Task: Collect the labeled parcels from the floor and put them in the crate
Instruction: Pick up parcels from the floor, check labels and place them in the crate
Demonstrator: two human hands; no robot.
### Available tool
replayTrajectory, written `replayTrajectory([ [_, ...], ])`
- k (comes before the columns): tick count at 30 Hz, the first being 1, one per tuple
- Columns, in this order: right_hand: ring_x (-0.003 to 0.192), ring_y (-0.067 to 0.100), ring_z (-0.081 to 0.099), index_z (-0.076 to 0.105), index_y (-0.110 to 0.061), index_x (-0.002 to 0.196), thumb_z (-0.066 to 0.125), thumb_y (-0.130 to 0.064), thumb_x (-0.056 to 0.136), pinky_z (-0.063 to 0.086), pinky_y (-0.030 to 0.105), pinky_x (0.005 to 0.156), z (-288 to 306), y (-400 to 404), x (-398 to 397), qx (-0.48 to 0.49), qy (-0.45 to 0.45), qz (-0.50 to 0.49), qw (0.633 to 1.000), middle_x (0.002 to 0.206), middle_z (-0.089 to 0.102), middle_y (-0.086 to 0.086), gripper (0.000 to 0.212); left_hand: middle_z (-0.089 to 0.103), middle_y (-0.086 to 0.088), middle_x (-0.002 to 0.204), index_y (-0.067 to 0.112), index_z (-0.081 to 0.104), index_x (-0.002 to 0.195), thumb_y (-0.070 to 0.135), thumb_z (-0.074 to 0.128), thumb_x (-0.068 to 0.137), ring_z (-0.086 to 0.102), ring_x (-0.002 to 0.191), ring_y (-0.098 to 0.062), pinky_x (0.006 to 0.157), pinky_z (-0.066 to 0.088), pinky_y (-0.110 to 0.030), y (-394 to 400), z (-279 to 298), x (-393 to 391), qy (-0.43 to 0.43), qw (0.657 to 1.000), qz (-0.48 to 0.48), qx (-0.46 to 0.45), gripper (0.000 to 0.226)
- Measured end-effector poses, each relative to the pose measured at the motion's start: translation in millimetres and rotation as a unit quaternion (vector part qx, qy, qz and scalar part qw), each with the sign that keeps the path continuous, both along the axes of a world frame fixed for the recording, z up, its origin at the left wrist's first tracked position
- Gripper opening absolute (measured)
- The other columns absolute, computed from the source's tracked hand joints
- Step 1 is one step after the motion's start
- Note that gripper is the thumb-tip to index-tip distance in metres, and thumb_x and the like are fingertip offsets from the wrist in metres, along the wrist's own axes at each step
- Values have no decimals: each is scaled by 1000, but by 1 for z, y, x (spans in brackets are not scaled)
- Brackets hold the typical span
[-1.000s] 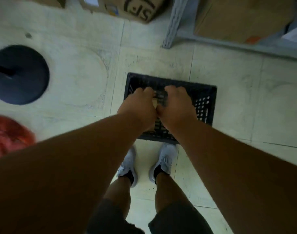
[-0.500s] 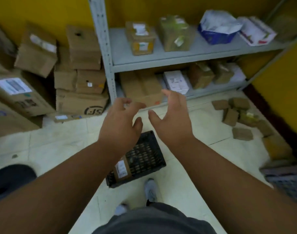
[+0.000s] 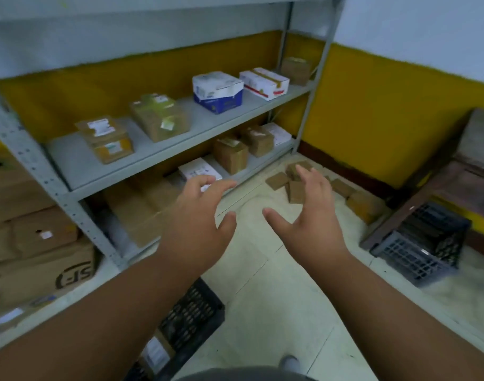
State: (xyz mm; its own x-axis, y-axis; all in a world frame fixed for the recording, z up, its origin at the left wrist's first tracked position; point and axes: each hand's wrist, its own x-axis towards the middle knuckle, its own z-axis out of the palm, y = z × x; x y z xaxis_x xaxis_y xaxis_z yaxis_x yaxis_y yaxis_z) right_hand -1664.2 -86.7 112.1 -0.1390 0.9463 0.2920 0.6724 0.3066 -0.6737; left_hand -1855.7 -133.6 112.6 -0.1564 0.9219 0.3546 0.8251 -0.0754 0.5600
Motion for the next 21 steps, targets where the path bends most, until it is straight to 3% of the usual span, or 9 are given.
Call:
replayTrajectory([
  [4, 149, 12, 19, 20, -35, 154, 76, -52, 79, 27, 28, 111, 3, 46, 102, -4, -11, -76, 997, 163, 17, -6, 95, 47, 4, 133, 31, 47, 135, 33, 66, 88, 52, 113, -11, 85, 47, -27, 70, -13, 89, -38, 998, -44, -2, 51],
  [7, 148, 13, 21, 20, -30, 155, 76, -49, 81, 28, 30, 113, 4, 76, 163, -7, -8, -110, 994, 161, 21, -4, 96, 51, 6, 121, 30, 48, 132, 32, 69, 85, 52, 106, -10, 86, 48, -30, 111, -27, 144, -57, 996, -72, 5, 51],
  [11, 143, 13, 30, 22, -29, 154, 78, -47, 80, 33, 38, 116, -2, 113, 219, -19, 7, -141, 990, 155, 28, -5, 94, 46, 14, 116, 32, 45, 133, 37, 69, 84, 49, 100, -2, 80, 42, -22, 159, -39, 196, -57, 995, -86, -6, 54],
  [17, 139, 9, 34, 22, -33, 152, 80, -46, 78, 36, 37, 115, -29, 181, 233, -61, 46, -139, 987, 152, 29, -9, 94, 52, 4, 128, 27, 46, 135, 34, 70, 86, 49, 104, -6, 83, 41, -25, 228, -63, 213, -59, 992, -98, -50, 56],
  [21, 131, 5, 39, 27, -26, 152, 81, -42, 78, 41, 25, 107, -42, 244, 204, -64, 64, -105, 990, 148, 35, -6, 93, 49, 9, 125, 25, 46, 136, 30, 69, 85, 50, 105, -7, 85, 47, -29, 290, -77, 202, -70, 991, -96, -54, 56],
])
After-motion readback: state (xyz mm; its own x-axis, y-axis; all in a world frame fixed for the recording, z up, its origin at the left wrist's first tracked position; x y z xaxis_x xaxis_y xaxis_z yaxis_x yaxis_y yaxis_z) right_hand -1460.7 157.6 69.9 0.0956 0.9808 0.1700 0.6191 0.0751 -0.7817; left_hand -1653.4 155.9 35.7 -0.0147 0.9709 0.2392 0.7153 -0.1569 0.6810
